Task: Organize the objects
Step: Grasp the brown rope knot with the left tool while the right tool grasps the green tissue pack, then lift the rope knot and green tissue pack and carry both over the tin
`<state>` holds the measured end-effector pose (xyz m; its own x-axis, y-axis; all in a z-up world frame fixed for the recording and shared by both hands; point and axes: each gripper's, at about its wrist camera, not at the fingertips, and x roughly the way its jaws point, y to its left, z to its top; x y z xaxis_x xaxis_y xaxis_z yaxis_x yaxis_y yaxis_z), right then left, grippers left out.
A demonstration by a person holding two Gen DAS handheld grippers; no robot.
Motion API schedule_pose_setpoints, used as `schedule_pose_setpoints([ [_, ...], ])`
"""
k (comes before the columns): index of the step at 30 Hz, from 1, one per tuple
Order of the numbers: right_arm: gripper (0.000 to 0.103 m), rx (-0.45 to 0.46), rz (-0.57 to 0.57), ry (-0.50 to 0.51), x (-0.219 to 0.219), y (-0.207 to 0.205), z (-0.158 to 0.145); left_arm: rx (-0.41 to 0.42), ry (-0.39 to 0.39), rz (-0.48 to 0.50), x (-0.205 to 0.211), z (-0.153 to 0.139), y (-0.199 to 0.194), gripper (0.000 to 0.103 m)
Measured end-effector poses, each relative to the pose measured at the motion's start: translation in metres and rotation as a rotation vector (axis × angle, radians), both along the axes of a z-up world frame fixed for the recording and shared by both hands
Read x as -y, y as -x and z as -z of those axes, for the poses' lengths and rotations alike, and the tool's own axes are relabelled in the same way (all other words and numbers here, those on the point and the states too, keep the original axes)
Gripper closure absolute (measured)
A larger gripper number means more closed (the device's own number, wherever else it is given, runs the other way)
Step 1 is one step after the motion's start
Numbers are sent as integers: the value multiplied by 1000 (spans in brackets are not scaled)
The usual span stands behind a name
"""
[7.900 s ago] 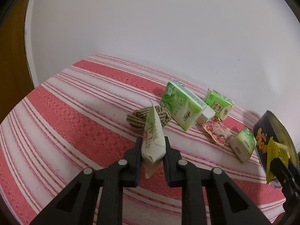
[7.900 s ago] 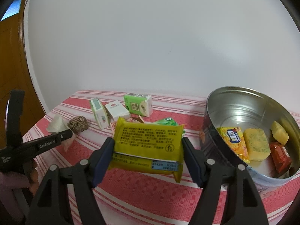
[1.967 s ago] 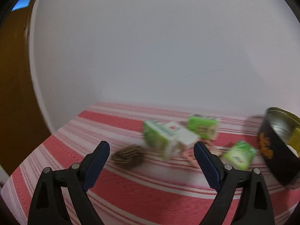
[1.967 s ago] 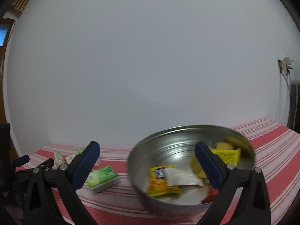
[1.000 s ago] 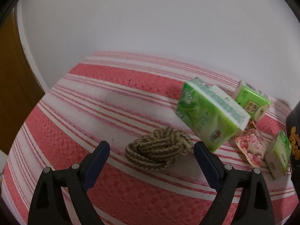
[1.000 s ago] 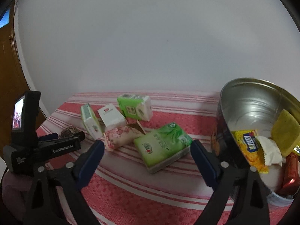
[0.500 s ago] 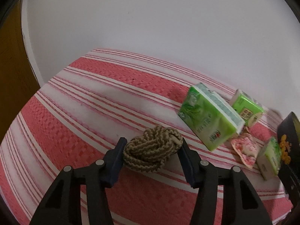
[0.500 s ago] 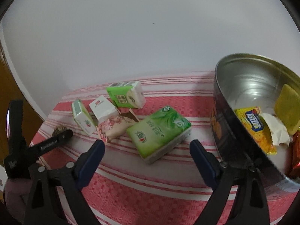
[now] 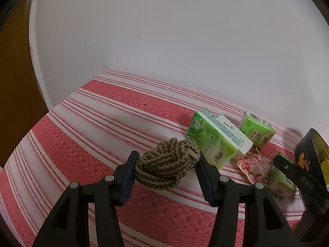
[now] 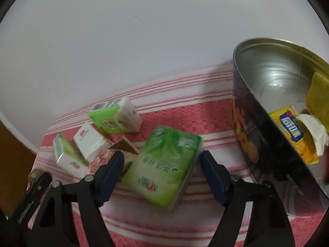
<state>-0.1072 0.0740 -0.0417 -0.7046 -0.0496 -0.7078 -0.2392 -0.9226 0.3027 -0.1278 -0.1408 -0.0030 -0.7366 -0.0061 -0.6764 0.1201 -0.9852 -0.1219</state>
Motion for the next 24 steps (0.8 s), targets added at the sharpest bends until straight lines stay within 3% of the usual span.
schedule_pose_setpoints([
  [3, 29, 38, -7, -65, 10, 18, 2, 4, -5, 9, 2, 1, 1, 46],
  [4, 33, 70, -25, -115, 18, 27, 3, 5, -4, 11, 1, 1, 0, 46],
  [5, 45, 84, -39, -158, 23, 31, 3, 6, -3, 12, 1, 1, 0, 46],
  [6, 49, 97, -46, -193, 26, 34, 3, 7, -4, 12, 2, 1, 0, 46],
  [11, 49, 80, -105, -189, 21, 25, 3, -18, -2, 15, 6, -2, -2, 46],
  [13, 49, 14, -136, -142, 15, 11, -2, -49, -5, 15, 5, -5, -5, 46],
  [19, 49, -244, -241, -189, 11, -45, -31, -198, 37, 29, -12, -18, -24, 46],
  [24, 49, -351, -261, -211, -7, -78, -44, -241, 21, 44, -26, -20, -34, 46],
])
